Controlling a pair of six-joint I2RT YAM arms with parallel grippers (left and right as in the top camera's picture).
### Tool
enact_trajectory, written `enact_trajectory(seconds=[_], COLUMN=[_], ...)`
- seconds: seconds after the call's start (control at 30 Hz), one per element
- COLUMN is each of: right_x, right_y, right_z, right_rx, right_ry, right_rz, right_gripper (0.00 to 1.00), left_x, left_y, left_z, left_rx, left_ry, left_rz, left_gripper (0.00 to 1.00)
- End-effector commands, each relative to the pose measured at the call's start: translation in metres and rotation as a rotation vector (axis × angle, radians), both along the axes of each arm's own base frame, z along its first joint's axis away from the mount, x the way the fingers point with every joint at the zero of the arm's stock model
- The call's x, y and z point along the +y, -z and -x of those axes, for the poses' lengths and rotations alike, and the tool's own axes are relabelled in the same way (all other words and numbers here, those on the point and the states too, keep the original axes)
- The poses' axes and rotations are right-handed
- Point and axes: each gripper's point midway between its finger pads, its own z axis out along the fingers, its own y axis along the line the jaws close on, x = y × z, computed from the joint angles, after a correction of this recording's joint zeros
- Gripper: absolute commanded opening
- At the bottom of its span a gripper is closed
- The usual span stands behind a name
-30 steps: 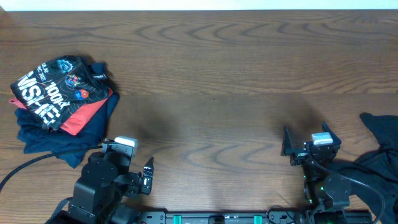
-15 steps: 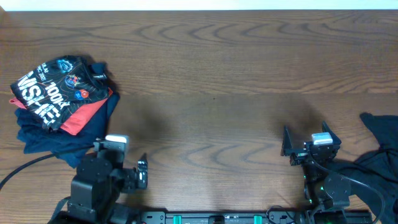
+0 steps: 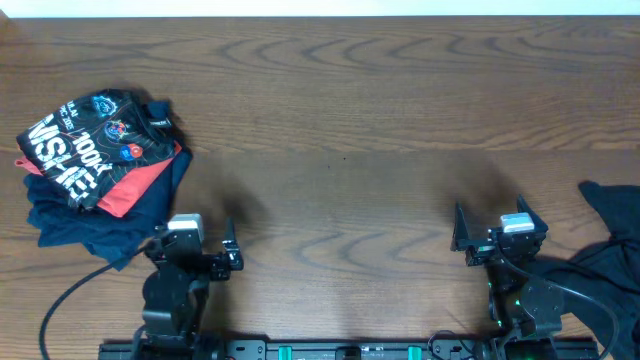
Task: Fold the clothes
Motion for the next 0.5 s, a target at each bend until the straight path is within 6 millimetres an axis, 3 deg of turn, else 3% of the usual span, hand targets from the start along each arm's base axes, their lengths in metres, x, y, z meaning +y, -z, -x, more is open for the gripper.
enact_trajectory(seconds=[0.0, 0.17, 0.47], right_x=[0.0, 0.0, 0.0], right_y=[0.0, 0.0, 0.0], right_z=[0.0, 0.0, 0.0], right_rx=[-0.003, -0.003, -0.003], right_ry=[-0.002, -0.003, -0.003], right_rz=[0.014, 0.014, 0.014], right_gripper=[0.99, 0.99, 0.99], left_x=[0.001, 0.003, 0.005], left_y=[0.003, 0.004, 0.004], left_z=[-0.008, -0.018, -0.019], left_rx=[-0.075, -0.179, -0.188], left_ry=[-0.011, -0.025, -0.031], left_rz=[0.02, 0.028, 0.029], left_gripper=[0.98, 0.98, 0.98])
